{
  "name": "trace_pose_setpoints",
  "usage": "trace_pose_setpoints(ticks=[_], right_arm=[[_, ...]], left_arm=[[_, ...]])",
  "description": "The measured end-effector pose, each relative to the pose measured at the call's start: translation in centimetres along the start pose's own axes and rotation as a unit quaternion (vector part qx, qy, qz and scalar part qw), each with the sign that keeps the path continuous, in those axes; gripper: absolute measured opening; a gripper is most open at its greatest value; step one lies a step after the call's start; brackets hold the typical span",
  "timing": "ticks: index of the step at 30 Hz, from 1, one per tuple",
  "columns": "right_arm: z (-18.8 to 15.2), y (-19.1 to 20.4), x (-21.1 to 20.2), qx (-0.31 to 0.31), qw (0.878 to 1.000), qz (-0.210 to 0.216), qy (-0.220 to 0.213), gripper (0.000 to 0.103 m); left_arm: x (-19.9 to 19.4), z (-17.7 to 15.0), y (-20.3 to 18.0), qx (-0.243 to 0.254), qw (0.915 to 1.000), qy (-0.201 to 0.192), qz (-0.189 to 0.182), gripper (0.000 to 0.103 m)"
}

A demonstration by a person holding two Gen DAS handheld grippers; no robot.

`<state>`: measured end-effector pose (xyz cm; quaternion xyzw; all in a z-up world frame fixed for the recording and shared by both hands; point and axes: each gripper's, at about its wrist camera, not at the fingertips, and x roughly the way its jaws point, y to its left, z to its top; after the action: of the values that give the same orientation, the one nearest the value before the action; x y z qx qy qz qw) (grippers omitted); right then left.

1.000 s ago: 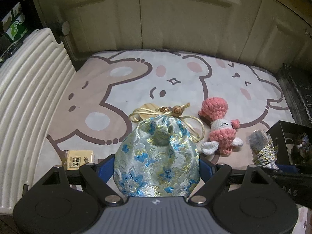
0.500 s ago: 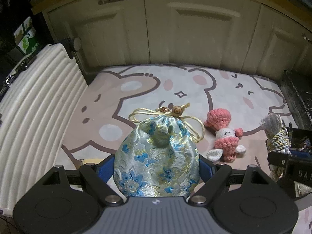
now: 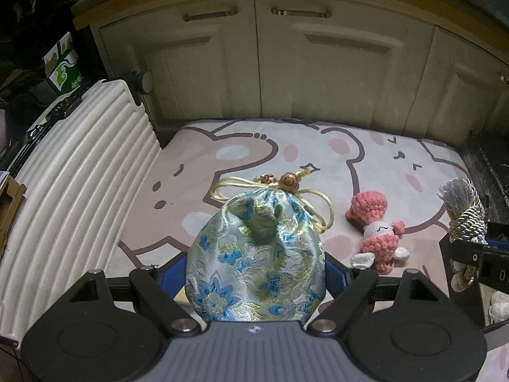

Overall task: Organize objects
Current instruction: 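Carry the pouch and rope toy with both tools over the black box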

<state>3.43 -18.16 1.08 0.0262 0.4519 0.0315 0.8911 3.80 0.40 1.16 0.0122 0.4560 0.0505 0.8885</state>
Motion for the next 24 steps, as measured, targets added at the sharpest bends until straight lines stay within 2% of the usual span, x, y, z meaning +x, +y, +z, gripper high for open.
trace_pose_setpoints(ticks=[10,24], right_arm=[[0.0,-1.5,-1.2,-0.003,1.000,-0.023,-0.009,0.036],[-0.7,-6.3,-2.8,0.016,0.998,-0.055,-0.019,0.036]], left_arm=[[-0.3,0.2,-1.1,0.004,0.9999,-0.005,-0.016,0.085],[-0.4,0.6,-5.7,0.024,0.9985,-0.009,-0.048,0.085]])
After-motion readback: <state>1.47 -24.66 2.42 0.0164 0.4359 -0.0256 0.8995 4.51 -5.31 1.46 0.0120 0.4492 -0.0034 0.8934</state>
